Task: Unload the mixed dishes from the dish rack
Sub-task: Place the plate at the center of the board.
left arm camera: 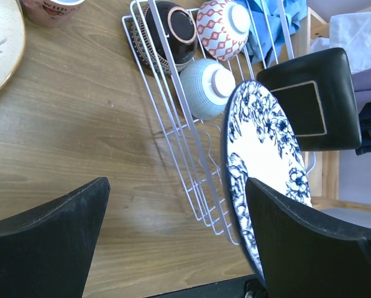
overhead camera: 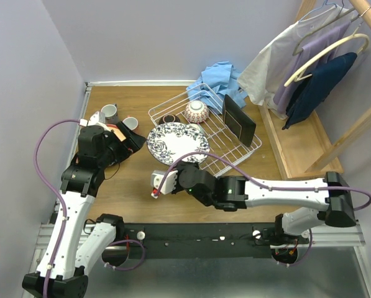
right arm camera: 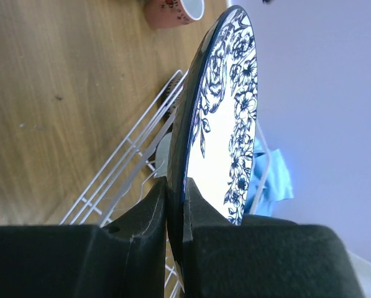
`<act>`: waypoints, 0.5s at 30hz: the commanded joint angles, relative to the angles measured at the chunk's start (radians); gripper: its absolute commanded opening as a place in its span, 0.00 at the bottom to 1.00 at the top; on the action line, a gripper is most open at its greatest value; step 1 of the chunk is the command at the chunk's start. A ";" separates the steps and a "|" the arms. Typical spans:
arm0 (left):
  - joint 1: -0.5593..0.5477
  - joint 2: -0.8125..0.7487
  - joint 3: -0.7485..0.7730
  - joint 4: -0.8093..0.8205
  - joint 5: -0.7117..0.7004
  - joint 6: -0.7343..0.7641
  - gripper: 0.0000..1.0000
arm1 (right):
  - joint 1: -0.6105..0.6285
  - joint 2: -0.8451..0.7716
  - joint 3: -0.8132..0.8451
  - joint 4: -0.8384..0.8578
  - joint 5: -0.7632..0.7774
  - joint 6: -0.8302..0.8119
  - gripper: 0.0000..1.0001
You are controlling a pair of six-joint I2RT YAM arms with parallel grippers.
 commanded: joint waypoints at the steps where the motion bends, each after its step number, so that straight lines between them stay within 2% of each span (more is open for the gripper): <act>1: -0.003 -0.010 0.015 0.009 0.062 -0.040 0.99 | 0.052 0.052 -0.006 0.322 0.213 -0.192 0.01; 8: -0.005 -0.015 -0.024 0.032 0.077 -0.072 0.95 | 0.080 0.141 0.020 0.402 0.264 -0.226 0.01; 15: -0.005 -0.036 -0.114 0.088 0.103 -0.119 0.83 | 0.089 0.199 0.040 0.454 0.294 -0.261 0.01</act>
